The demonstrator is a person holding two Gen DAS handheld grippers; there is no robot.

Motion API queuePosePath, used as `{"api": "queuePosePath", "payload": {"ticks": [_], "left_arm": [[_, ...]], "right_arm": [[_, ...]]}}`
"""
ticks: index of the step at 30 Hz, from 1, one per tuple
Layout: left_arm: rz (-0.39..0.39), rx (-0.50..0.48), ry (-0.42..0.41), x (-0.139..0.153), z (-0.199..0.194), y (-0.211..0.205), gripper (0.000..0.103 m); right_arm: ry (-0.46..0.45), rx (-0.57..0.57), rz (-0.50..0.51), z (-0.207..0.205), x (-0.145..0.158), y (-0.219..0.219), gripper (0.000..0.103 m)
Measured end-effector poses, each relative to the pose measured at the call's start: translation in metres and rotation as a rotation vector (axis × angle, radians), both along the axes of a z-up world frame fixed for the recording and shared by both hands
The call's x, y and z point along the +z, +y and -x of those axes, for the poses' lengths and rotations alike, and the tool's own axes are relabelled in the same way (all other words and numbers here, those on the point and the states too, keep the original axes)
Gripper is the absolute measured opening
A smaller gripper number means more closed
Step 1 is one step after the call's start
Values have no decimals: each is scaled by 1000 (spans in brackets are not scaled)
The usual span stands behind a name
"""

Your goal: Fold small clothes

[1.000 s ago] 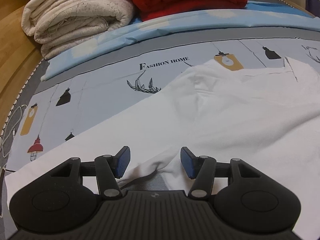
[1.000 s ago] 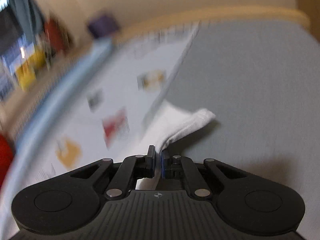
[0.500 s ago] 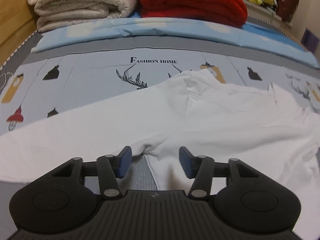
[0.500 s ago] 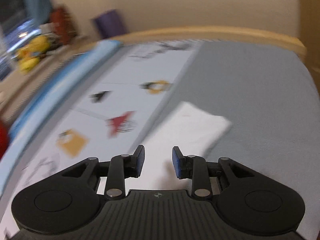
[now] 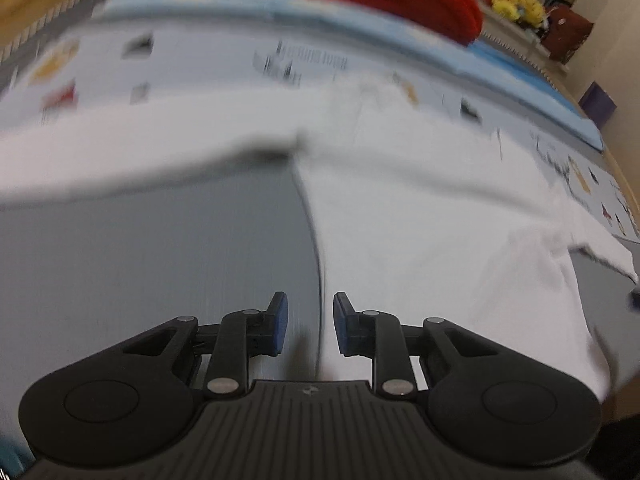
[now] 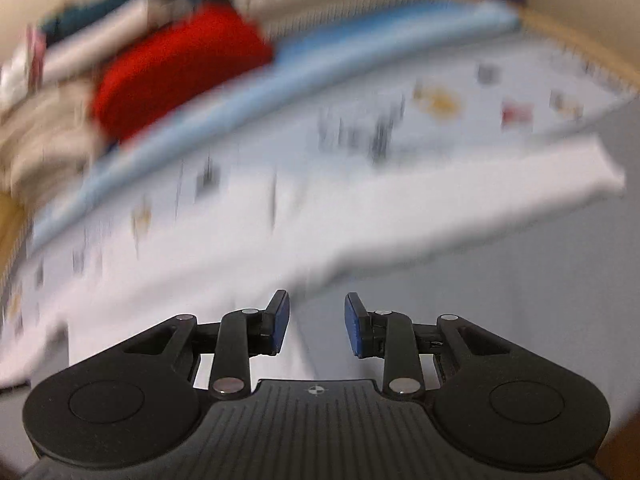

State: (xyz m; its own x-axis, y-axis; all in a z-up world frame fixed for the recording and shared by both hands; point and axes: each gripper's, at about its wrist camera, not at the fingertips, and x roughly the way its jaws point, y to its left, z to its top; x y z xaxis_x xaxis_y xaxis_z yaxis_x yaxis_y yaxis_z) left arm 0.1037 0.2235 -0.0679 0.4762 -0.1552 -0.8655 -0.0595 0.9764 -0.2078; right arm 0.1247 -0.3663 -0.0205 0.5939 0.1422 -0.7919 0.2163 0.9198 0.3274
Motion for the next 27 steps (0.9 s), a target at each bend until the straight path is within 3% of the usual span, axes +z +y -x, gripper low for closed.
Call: {"api": "queuePosePath", "payload": {"ticks": [4,8,10,11,12,13,15,17,20,22,24,27], "left_arm": [[10,-5,127,-23,40,-1,29],[25,25,215,-43,66,1,29],[34,25,217,-47,70,-1,28],[32,16,211,-47,70,-2,23],[41,4,204,-45,70,-1,4],[60,7,185,-40,70,1,4],[131,19,64,-12,73,10,3],[220,31,-56,17,83,22,3],[228,32,-182,43,103,35,3],[244,42,-163,38,109,40,3],[250,26,-84,24,107,39,5],[167,-8,58,2,96,27,6]], "right_arm": [[233,37,24,31,-56,25,34],[307,41,68,49,-77,33,33],[296,73,79,55,-76,37,33],[287,91,80,58,-73,40,24],[276,111,80,60,-70,41,13],[266,125,74,63,-71,41,5],[228,118,42,66,-58,38,5],[136,55,-70,70,-30,26,4],[1,-59,-275,95,20,-1,4],[-24,-131,-314,112,37,-12,4],[1,-163,-327,121,33,-15,4],[140,-151,-206,114,0,-6,5]]}}
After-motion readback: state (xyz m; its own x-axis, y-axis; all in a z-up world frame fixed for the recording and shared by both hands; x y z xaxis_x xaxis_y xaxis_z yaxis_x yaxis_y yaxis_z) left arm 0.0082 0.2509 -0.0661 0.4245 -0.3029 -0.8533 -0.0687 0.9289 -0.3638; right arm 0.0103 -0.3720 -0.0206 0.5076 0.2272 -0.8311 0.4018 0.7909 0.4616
